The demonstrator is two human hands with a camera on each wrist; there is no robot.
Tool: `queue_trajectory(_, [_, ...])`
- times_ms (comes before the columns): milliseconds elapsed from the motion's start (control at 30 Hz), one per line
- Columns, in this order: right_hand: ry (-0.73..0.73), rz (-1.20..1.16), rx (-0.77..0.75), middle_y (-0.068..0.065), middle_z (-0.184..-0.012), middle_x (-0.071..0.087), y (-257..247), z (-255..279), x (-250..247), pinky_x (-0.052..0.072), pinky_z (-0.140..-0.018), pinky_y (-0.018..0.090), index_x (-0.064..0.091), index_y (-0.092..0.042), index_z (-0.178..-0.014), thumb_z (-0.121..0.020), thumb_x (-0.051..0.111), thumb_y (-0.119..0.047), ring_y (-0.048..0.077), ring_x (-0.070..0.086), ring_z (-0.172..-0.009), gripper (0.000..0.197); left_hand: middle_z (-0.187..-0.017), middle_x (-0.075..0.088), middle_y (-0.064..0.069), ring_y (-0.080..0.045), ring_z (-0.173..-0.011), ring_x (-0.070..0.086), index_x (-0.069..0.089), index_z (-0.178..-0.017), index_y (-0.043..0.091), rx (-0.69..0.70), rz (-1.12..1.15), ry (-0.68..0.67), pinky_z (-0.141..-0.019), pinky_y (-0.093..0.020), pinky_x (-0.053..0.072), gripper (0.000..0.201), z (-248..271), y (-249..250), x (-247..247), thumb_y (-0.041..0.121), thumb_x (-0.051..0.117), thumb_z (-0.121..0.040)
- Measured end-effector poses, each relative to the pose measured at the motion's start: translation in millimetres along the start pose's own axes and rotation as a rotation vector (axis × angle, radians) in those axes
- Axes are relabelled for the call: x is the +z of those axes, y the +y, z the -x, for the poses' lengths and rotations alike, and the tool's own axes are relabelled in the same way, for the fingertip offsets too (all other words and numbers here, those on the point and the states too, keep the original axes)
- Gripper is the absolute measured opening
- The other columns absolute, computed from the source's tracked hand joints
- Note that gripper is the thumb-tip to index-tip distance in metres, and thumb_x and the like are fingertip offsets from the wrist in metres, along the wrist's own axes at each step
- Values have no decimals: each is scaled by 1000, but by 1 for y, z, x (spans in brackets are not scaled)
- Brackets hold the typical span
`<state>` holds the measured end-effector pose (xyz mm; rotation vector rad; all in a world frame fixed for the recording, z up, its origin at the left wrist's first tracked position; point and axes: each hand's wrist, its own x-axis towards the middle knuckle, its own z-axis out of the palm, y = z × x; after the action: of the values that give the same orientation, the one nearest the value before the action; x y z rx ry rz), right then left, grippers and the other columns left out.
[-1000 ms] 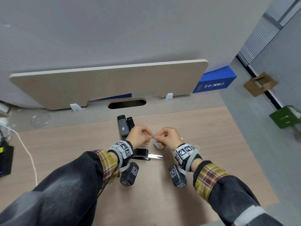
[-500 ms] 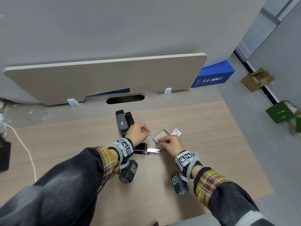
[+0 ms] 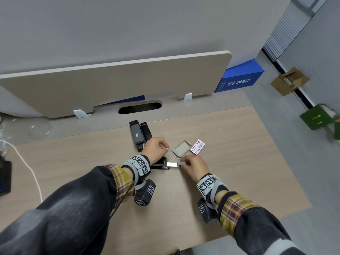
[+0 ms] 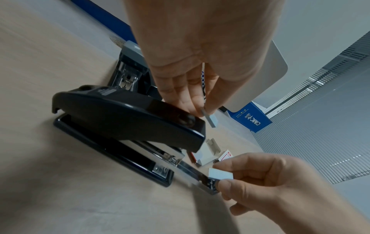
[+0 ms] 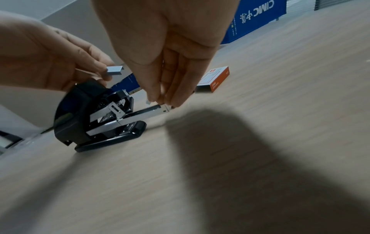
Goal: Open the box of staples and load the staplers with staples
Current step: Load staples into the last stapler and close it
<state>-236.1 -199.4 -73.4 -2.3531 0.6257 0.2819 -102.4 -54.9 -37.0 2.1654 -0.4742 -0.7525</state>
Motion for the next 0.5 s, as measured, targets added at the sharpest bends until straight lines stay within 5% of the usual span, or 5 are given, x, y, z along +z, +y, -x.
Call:
queue_trajectory(200, [87, 78, -59, -7, -99, 55, 4, 1, 12, 41, -70, 28, 72, -30, -105, -86, 66, -33, 14, 53, -99, 20, -66, 62, 3, -15, -66, 60, 68, -75, 20, 3, -19, 2, -69, -27, 51, 19, -1, -4, 1, 3, 59, -79])
queue_trajectory(500, [142, -28, -57, -9, -92, 57, 10, 6, 22, 40, -66, 27, 76, -30, -96, -85, 68, -33, 11, 56, -89, 13, -68, 63, 2, -12, -64, 58, 67, -73, 22, -8, -23, -11, -63, -23, 47, 21, -2, -8, 3, 4, 60, -79])
